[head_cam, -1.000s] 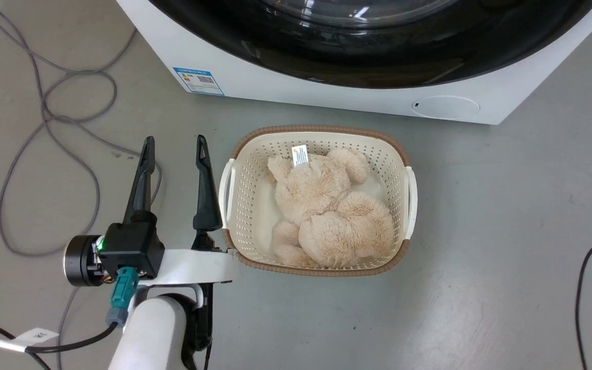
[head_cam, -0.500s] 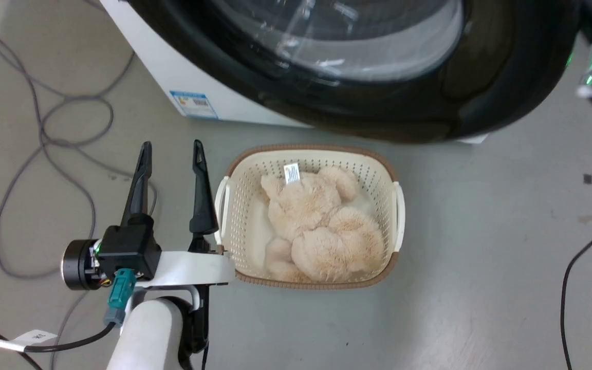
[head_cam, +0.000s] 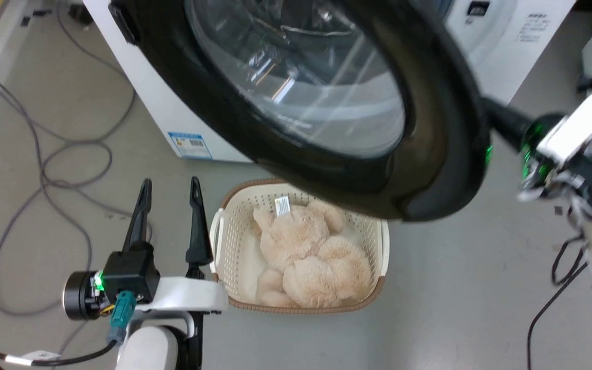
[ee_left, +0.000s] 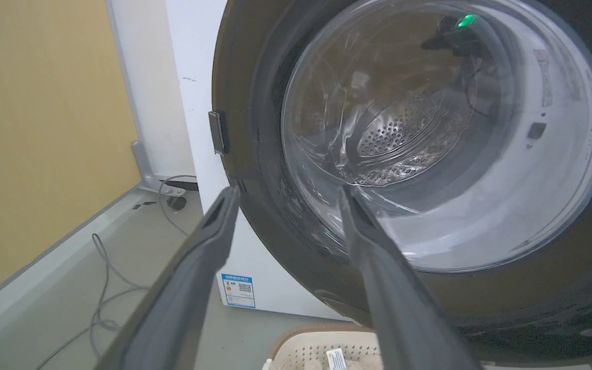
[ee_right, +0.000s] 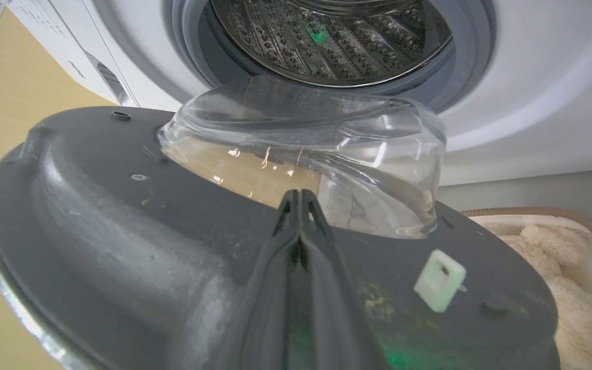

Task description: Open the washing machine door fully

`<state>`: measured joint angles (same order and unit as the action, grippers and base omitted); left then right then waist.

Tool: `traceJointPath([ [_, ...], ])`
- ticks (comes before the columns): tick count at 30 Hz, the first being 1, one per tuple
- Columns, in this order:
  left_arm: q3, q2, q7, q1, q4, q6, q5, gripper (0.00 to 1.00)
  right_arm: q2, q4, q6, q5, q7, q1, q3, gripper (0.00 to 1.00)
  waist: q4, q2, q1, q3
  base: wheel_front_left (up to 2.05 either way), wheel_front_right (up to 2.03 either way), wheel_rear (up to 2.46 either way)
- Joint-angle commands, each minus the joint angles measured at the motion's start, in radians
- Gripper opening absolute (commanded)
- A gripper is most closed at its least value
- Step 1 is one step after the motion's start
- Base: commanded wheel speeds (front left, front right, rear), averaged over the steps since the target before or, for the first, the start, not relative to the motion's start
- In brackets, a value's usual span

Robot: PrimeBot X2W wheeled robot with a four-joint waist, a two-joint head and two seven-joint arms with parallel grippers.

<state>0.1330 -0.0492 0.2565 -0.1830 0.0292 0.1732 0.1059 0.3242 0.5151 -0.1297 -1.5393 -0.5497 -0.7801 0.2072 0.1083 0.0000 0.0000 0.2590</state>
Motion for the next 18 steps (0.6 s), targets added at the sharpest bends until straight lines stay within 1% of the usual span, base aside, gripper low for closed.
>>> traceJointPath([
  [1, -0.005, -0.001, 0.005, 0.014, 0.005, -0.003, -0.006, 1.00, -0.010, -0.022, -0.001, -0.007, -0.005, 0.041, 0.006, 0.00, -0.006, 0.0000, 0.0000, -0.018, 0.00, 0.00, 0.00],
  [8, -0.006, -0.001, 0.005, 0.046, 0.026, -0.008, -0.004, 1.00, -0.028, -0.134, -0.001, -0.023, -0.013, 0.172, 0.032, 0.00, -0.012, 0.0000, 0.0000, -0.070, 0.00, 0.00, 0.00],
  [18, -0.012, -0.001, 0.005, 0.091, 0.046, -0.018, -0.005, 1.00, -0.085, -0.289, -0.001, -0.045, -0.018, 0.357, 0.074, 0.00, -0.011, 0.0000, 0.0000, -0.139, 0.00, 0.00, 0.00],
])
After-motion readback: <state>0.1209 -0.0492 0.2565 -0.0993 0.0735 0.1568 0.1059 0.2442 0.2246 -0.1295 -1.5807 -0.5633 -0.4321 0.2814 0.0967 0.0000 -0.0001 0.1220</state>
